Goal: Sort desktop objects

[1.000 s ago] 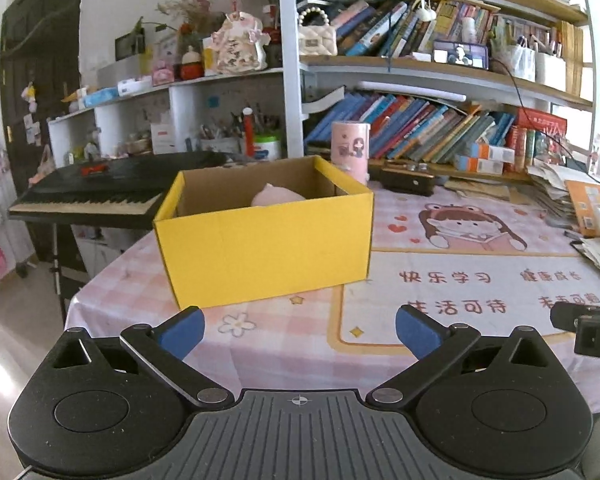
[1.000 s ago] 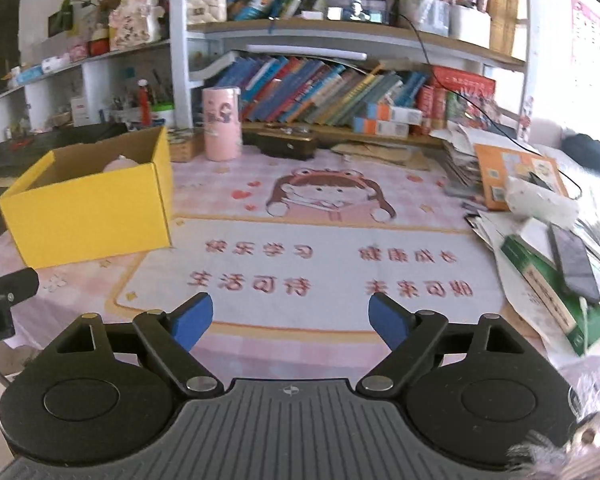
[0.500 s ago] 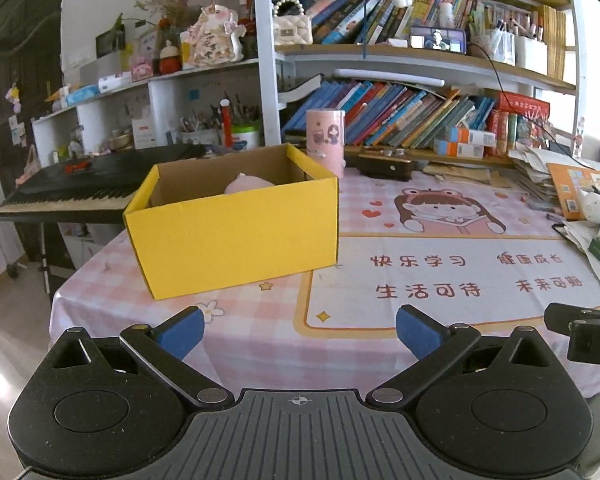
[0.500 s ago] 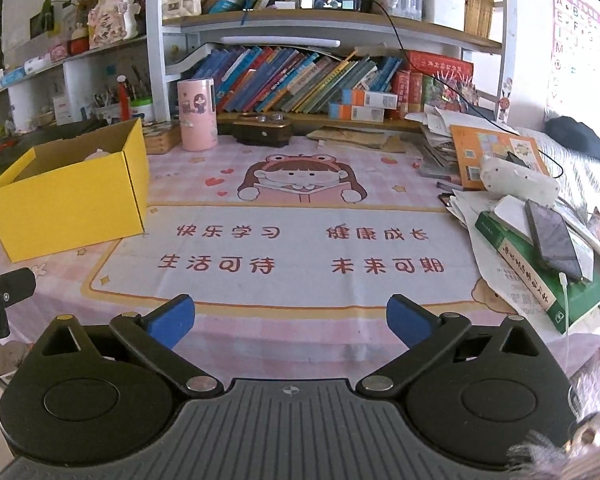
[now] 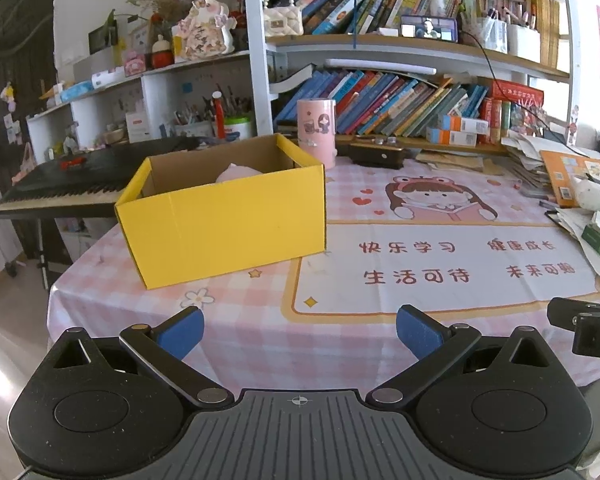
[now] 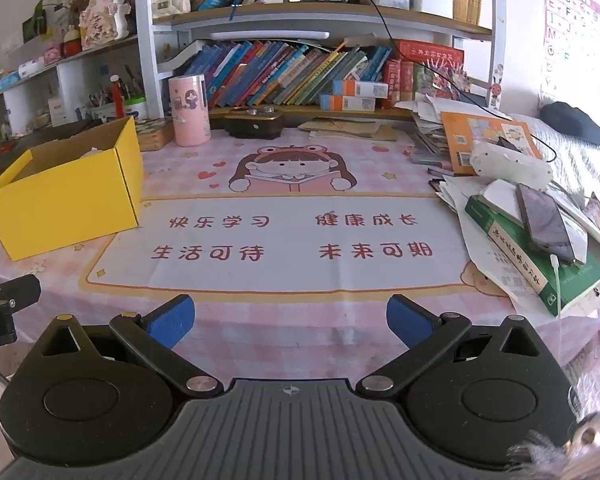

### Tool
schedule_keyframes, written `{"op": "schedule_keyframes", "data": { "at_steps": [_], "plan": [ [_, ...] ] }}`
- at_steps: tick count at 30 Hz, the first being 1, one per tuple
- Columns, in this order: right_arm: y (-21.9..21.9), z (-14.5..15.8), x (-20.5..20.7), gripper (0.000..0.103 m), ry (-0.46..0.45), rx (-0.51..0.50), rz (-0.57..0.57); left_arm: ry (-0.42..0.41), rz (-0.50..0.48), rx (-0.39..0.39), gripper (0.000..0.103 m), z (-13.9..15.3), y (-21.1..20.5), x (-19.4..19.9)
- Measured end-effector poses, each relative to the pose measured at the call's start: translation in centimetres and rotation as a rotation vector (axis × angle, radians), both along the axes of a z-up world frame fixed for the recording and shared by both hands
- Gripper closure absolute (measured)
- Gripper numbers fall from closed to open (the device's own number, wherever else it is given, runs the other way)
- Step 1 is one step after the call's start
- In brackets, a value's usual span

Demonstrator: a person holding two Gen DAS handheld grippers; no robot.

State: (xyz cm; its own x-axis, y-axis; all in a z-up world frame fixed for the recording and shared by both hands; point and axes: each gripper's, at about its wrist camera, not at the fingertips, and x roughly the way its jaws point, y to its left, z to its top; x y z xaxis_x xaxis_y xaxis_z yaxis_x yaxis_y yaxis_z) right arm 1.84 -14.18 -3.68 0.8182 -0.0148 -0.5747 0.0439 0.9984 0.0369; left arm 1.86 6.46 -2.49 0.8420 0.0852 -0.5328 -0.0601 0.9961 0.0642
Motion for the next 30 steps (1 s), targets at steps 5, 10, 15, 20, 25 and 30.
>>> {"op": "schedule_keyframes", "data": {
  "at_steps": [5,10,15,20,25,30],
  "plan": [
    [-0.18,0.0,-0.24,0.0,0.002,0.004,-0.004,0.001,-0.012,0.0,0.0,0.06,-0.22,-0.28],
    [-0.25,-0.07,-0.32,0.0,0.003,0.005,-0.006,0.008,-0.019,-0.005,0.0,0.0,-0.3,-0.41],
    [-0.29,-0.13,-0.62,0.0,0.003,0.008,-0.014,0.009,-0.029,-0.004,0.0,0.05,-0.49,-0.43],
    [-0.29,-0.11,-0.59,0.0,0.003,0.008,-0.013,0.008,-0.029,-0.002,0.0,0.05,-0.46,-0.46],
    [-0.19,-0.06,-0.72,0.0,0.001,0.009,-0.013,0.008,-0.03,-0.002,0.0,0.08,-0.44,-0.48],
    [-0.15,-0.05,-0.72,0.0,0.003,0.009,-0.012,0.008,-0.037,-0.003,0.0,0.04,-0.46,-0.48]
  ]
}}
